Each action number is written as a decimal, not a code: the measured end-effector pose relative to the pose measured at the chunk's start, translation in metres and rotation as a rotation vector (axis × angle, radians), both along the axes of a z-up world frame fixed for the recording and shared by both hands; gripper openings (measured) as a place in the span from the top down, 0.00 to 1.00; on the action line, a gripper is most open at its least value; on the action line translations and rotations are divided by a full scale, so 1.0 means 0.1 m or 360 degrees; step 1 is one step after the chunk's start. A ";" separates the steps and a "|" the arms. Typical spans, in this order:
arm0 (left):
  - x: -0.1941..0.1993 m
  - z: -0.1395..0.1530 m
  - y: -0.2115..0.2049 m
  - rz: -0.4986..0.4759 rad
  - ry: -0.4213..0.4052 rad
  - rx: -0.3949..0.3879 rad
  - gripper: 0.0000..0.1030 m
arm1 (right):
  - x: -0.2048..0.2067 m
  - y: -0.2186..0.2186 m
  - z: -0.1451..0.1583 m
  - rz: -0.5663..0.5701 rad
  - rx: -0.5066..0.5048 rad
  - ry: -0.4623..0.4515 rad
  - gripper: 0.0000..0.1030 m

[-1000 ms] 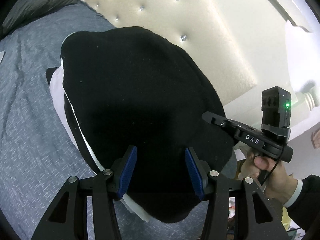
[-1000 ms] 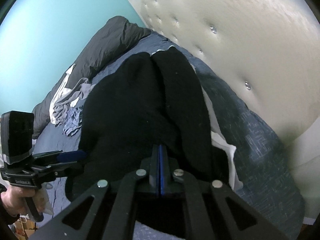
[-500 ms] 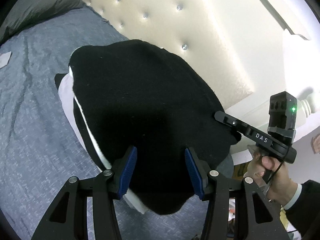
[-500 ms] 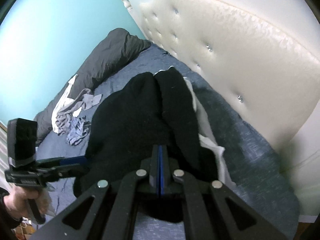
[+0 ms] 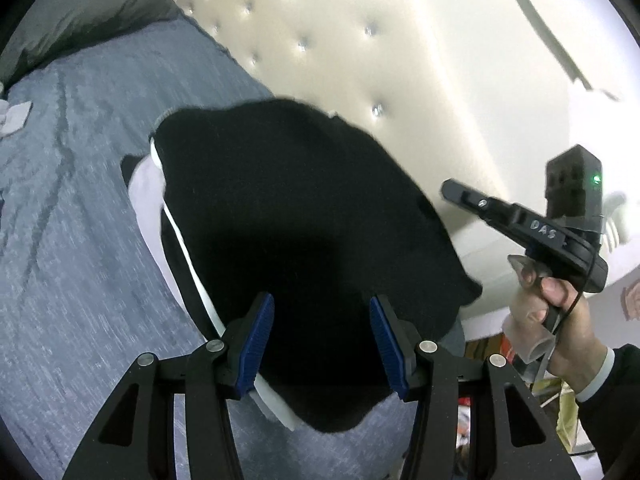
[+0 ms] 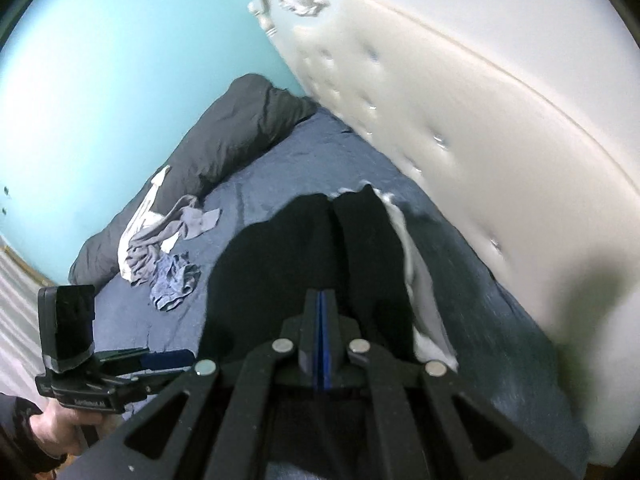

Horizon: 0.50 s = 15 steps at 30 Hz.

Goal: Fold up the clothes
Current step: 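Lower the folded black top onto the stack of folded clothes with both tools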

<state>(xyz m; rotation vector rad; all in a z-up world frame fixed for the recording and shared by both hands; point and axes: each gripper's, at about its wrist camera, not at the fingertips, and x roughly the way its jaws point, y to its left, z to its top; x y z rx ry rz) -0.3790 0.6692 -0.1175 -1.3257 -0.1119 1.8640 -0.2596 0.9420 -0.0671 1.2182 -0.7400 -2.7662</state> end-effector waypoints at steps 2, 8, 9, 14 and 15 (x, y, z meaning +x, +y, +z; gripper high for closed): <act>-0.07 0.04 -0.05 0.0026 0.0020 0.0000 0.48 | -0.17 -0.06 -0.02 0.0062 0.0041 -0.0060 1.00; -0.25 -0.10 -0.05 0.0064 -0.0021 -0.0074 0.48 | -0.39 -0.12 -0.34 0.0061 0.0074 -0.0257 1.00; -0.25 -0.15 -0.04 0.0054 -0.0029 -0.0099 0.48 | -0.39 -0.12 -0.37 0.0050 0.0075 -0.0267 1.00; -0.26 -0.25 0.00 0.0038 -0.0051 -0.0152 0.48 | -0.36 -0.12 -0.45 0.0018 0.0052 -0.0294 1.00; -0.26 -0.23 0.00 0.0042 -0.0046 -0.0148 0.48 | -0.35 -0.12 -0.44 0.0015 0.0054 -0.0293 1.00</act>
